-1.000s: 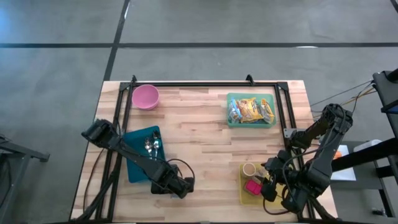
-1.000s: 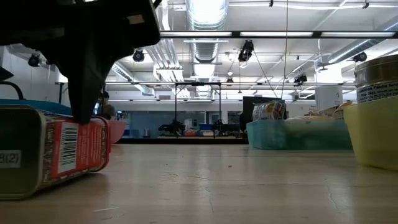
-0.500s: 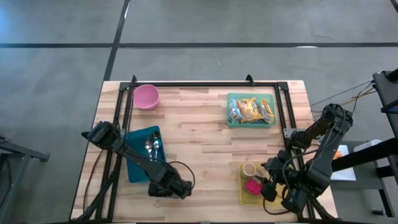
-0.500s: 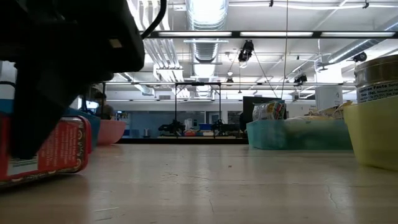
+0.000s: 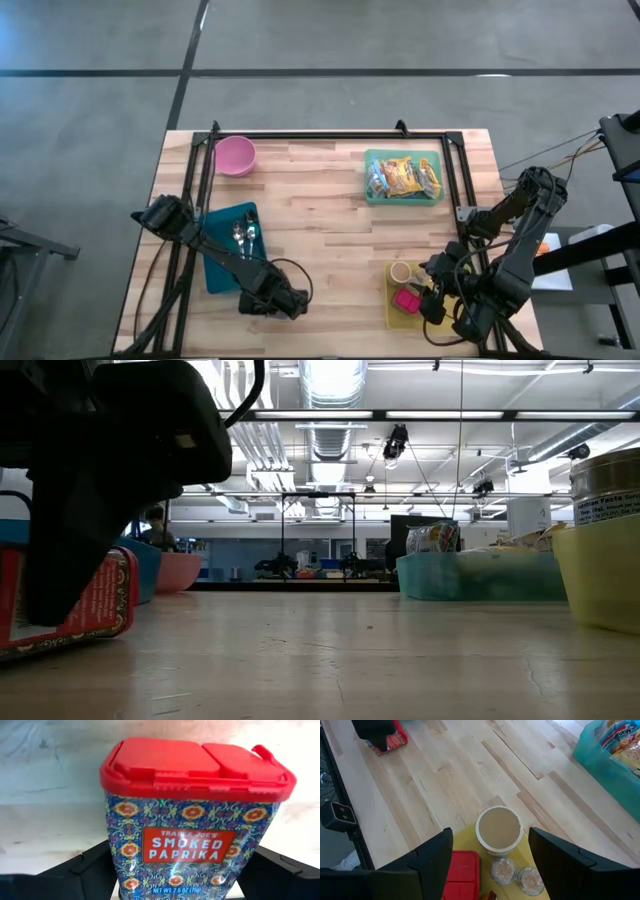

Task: Pick & Place Food Item
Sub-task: Put the red spice can into the yellow bin

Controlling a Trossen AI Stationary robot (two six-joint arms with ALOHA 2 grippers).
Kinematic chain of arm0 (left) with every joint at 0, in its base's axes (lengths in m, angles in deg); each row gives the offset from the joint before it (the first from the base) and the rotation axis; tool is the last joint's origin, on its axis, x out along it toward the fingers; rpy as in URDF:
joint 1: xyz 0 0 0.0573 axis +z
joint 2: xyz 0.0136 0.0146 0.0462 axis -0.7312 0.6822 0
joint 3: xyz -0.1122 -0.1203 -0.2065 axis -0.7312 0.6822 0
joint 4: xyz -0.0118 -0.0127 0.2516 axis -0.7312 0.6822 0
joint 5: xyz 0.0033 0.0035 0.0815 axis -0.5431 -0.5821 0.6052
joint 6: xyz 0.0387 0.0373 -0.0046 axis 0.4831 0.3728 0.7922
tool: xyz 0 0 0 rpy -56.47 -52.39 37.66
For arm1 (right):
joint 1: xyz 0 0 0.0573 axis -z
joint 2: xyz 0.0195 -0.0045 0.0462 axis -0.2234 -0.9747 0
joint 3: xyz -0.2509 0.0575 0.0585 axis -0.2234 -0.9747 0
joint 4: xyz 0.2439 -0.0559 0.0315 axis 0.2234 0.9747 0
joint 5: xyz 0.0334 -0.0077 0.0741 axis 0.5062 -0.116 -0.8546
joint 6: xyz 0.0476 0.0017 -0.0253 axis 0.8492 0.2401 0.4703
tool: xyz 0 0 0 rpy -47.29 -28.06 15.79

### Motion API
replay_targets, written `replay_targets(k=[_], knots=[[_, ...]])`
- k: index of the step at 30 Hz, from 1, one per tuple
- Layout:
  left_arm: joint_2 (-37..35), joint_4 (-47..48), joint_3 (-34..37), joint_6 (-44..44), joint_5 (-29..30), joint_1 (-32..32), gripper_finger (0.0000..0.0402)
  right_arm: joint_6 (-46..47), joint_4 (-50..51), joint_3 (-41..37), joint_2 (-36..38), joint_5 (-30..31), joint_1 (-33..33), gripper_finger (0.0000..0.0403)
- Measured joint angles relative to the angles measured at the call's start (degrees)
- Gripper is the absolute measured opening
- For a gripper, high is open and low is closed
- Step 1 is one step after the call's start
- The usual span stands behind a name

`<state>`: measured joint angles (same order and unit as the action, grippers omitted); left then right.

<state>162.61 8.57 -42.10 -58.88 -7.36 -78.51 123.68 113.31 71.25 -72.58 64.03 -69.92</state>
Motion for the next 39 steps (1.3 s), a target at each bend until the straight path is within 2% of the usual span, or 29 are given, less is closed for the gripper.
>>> replay_targets(k=[6,11,17,25,29,36,39], knots=[[0.00,-0.08,0.01,1.31,2.49,0.00,0.0339,-0.05,-0.23,-0.02,0.00,0.01,0.00,0.0256],[0.00,-0.20,0.01,1.38,2.53,0.00,0.0288,-1.11,-1.03,-0.02,0.00,0.01,0.00,0.0256],[0.00,-0.72,0.01,1.66,2.56,0.00,0.0288,-1.11,-1.03,-0.02,0.00,0.03,0.00,0.0256],[-0.48,-7.47,-0.07,8.81,2.59,0.02,0.0288,-2.47,-1.07,-0.02,0.00,0.05,-0.01,0.0256],[-2.45,-17.84,-0.10,12.42,2.58,0.11,0.0288,-11.26,-3.10,-0.02,0.00,0.07,0.00,0.0256],[-4.76,-39.29,-0.31,22.53,3.47,1.37,0.0288,-36.33,-12.81,-0.04,0.00,0.21,0.12,0.0256],[-5.16,-44.89,-0.34,24.45,3.82,1.91,0.0288,-43.57,-16.48,0.10,-0.02,0.34,0.99,0.0256]])
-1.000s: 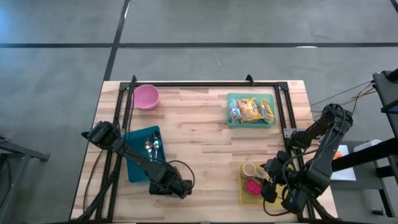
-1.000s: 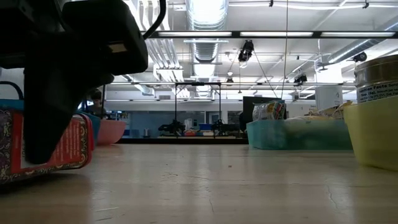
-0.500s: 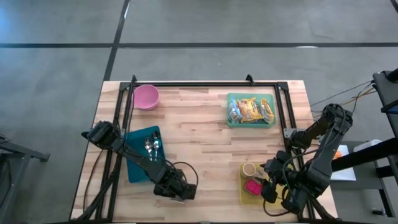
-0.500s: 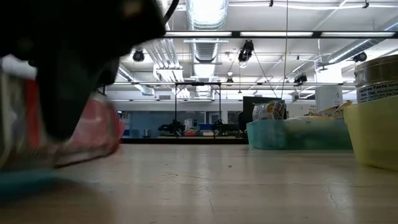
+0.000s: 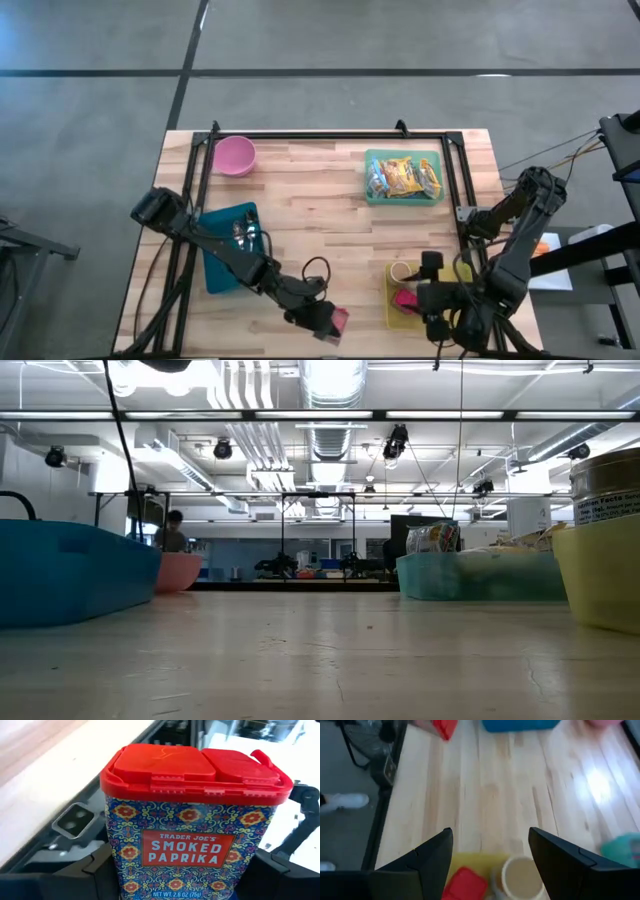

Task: Pick & Place Food Item
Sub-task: Put the red spice can into the yellow bin

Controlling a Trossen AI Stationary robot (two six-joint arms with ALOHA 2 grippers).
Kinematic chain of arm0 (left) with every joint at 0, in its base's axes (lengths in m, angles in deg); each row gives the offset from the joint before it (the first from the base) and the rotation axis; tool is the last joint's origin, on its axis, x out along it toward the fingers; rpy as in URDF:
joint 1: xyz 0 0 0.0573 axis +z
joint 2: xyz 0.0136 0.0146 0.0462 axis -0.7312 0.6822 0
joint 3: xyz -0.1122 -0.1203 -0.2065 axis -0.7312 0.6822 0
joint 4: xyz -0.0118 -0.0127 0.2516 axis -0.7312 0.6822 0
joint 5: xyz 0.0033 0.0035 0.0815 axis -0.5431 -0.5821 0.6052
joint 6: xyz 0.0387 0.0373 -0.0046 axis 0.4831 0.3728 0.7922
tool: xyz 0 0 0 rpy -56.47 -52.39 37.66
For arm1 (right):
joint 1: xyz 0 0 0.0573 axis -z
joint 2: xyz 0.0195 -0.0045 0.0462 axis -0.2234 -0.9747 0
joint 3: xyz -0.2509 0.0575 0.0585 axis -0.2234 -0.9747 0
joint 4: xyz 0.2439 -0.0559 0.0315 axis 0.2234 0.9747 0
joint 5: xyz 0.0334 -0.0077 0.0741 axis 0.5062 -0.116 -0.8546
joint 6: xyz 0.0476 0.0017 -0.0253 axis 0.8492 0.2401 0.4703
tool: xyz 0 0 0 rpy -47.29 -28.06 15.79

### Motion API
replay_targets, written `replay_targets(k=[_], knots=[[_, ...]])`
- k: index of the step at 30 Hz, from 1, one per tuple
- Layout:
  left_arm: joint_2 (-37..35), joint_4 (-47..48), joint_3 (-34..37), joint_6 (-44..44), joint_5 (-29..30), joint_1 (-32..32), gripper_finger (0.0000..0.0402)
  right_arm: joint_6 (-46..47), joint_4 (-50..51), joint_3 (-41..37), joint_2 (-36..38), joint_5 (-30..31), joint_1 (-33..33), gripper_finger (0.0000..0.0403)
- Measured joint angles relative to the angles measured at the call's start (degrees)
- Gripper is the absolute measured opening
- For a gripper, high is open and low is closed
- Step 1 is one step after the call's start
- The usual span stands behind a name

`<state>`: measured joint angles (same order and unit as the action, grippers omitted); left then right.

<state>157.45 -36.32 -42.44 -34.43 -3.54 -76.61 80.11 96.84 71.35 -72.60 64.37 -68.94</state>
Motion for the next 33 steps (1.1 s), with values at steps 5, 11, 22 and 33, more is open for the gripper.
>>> replay_targets(k=[5,11,22,33], knots=[[-0.15,-2.67,-0.68,2.42,0.68,0.10,0.0288,-1.00,-7.45,0.98,0.04,3.44,1.11,0.0256],[-0.17,-9.46,-0.93,7.57,-2.62,0.35,0.0288,-7.46,-10.56,0.96,0.02,1.42,2.66,0.0256],[-0.20,-15.48,-0.93,12.99,-5.71,0.58,0.0288,-14.94,-14.93,0.96,0.02,-0.29,3.56,0.0256],[-0.18,-15.78,-0.93,14.17,-6.95,0.69,0.0288,-15.57,-21.63,0.96,0.02,-0.25,3.56,0.0256]])
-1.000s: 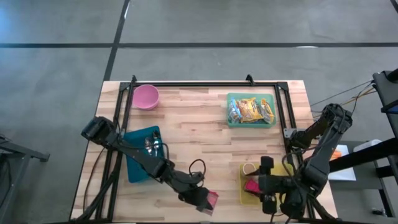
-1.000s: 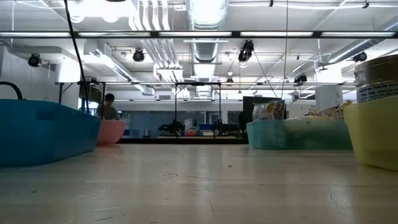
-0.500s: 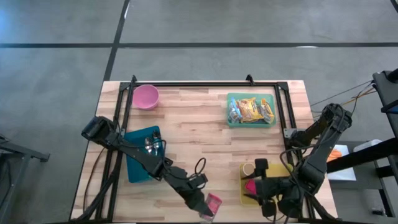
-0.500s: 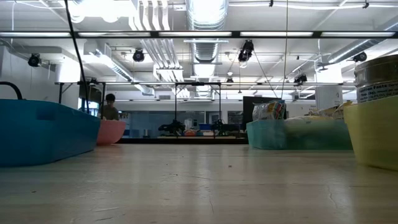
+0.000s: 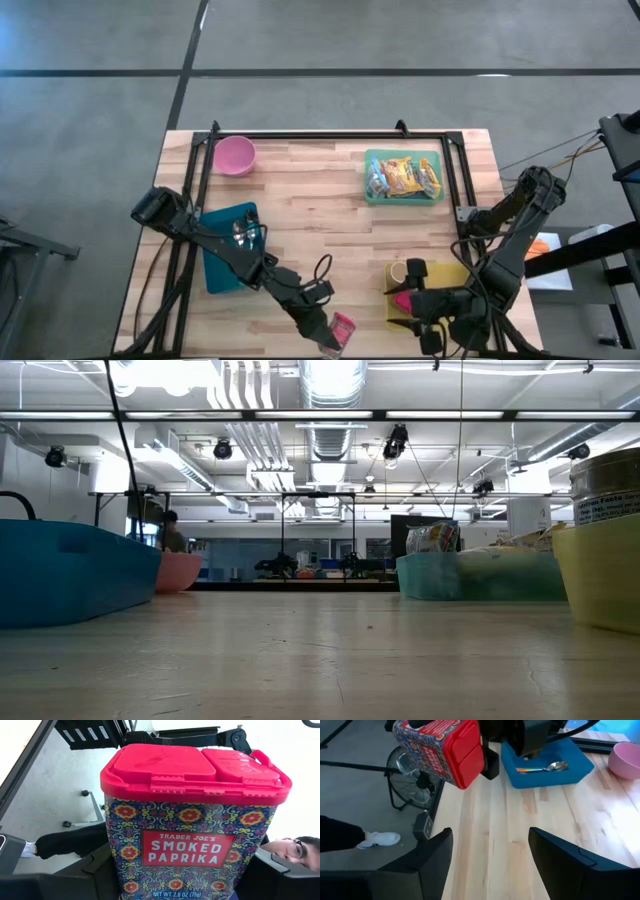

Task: Pick & Place Food Item
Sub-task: Put the red spice can into the yellow bin

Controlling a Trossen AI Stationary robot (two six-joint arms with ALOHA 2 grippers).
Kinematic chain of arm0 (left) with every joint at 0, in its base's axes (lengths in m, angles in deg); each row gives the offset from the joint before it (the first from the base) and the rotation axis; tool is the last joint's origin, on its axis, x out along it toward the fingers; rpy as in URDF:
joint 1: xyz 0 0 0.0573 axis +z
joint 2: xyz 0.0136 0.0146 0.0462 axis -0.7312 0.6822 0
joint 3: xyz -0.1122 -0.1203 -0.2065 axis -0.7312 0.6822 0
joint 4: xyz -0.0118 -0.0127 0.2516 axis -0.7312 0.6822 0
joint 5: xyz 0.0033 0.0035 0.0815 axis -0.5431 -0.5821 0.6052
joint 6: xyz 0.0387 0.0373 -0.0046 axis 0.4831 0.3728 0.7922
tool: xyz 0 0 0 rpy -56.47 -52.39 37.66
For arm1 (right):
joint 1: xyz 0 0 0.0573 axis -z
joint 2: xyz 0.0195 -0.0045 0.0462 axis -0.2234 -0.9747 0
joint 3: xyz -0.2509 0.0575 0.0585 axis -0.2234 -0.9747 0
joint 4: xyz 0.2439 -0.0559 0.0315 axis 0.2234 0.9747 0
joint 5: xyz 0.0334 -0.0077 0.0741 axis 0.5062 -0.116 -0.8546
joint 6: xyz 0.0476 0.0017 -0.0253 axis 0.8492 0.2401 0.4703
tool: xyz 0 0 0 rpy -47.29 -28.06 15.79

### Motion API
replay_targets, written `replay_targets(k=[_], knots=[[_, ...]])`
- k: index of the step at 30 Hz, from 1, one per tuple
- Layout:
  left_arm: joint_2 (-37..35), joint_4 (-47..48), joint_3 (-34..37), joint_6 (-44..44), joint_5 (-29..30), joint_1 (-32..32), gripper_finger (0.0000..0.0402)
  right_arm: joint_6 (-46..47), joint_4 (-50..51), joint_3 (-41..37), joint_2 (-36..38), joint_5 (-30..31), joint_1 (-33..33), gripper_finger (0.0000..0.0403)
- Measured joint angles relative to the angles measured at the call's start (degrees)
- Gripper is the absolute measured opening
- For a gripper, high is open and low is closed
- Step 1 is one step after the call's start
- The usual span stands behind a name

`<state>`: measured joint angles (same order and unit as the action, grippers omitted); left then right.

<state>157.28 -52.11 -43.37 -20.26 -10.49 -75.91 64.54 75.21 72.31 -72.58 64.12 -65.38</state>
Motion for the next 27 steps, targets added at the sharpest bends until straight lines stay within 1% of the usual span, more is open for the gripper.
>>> replay_targets(k=[6,21,24,27], knots=[[-0.01,0.01,0.00,0.17,0.00,0.04,0.0288,-0.84,-0.43,0.00,0.00,1.62,0.03,0.0256],[0.00,-3.43,0.00,0.37,-0.02,0.11,0.0288,-0.69,-5.72,-0.02,0.00,1.11,0.11,0.0257],[0.00,-3.43,0.00,0.37,-0.10,0.15,0.0288,-0.82,-6.88,-0.02,0.00,0.96,0.26,0.0274],[0.00,-3.42,0.00,0.37,-0.22,0.17,0.0288,-0.75,-6.81,-0.04,0.00,0.96,0.63,0.0311]])
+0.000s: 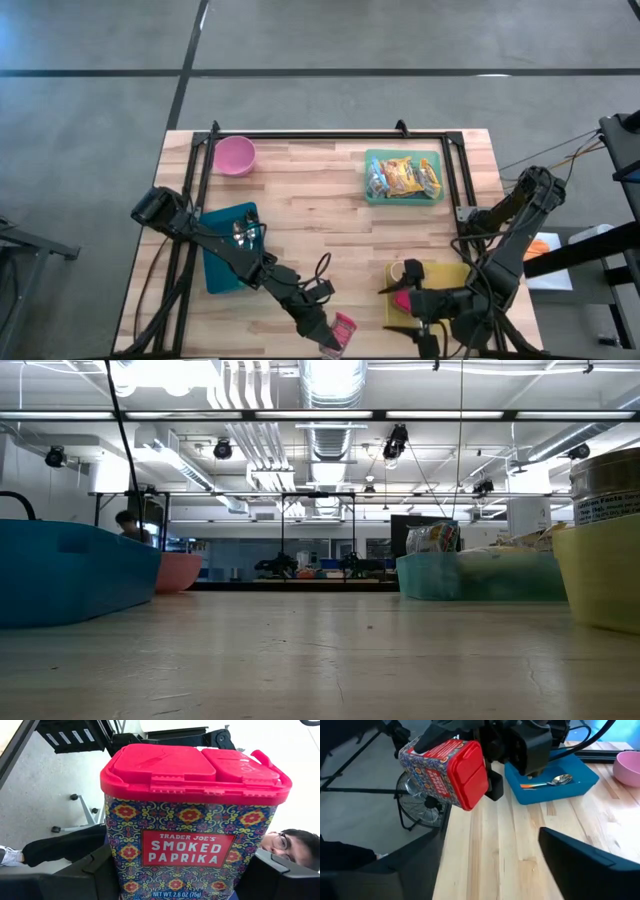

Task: Pick & Place Food Item
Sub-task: Put the red spice can into the yellow bin

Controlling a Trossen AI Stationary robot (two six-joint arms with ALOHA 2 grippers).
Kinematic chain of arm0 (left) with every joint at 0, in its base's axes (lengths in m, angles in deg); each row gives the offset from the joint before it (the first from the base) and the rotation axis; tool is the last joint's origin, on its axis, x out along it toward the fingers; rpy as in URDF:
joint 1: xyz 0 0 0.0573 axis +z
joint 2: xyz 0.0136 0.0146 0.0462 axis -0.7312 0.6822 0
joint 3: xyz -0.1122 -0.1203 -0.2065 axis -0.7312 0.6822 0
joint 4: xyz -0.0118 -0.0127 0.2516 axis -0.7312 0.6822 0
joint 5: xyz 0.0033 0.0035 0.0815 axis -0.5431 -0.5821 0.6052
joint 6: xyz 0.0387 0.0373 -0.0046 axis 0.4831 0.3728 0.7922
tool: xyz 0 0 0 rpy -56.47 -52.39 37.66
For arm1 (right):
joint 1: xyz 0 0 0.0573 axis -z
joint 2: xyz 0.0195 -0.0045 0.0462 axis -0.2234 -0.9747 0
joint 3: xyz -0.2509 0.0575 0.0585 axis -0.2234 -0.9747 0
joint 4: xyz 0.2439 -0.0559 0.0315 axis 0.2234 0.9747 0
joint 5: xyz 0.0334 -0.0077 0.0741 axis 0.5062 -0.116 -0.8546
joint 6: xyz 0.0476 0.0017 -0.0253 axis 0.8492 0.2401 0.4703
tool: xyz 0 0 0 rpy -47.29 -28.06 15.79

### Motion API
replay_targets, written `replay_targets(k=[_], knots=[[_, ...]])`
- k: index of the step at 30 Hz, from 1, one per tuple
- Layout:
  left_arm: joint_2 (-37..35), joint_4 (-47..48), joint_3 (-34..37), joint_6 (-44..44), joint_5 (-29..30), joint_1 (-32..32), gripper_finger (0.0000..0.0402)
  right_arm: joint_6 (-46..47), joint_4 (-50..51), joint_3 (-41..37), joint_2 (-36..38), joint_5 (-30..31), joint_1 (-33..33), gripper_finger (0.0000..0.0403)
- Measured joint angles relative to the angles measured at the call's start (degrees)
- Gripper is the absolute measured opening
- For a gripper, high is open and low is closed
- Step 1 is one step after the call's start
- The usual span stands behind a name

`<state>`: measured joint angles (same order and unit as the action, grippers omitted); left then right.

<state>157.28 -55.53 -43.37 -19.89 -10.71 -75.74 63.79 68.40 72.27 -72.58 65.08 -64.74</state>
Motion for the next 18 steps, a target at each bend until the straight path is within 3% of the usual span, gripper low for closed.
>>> replay_targets(k=[6,18], knots=[[0.00,-0.01,0.00,-0.02,-1.23,0.04,0.0288,0.07,0.04,-0.01,0.00,0.14,0.37,0.0391],[0.00,-0.49,0.00,3.67,-9.85,2.19,0.0288,0.63,-2.39,-0.07,0.00,3.04,0.99,0.0389]])
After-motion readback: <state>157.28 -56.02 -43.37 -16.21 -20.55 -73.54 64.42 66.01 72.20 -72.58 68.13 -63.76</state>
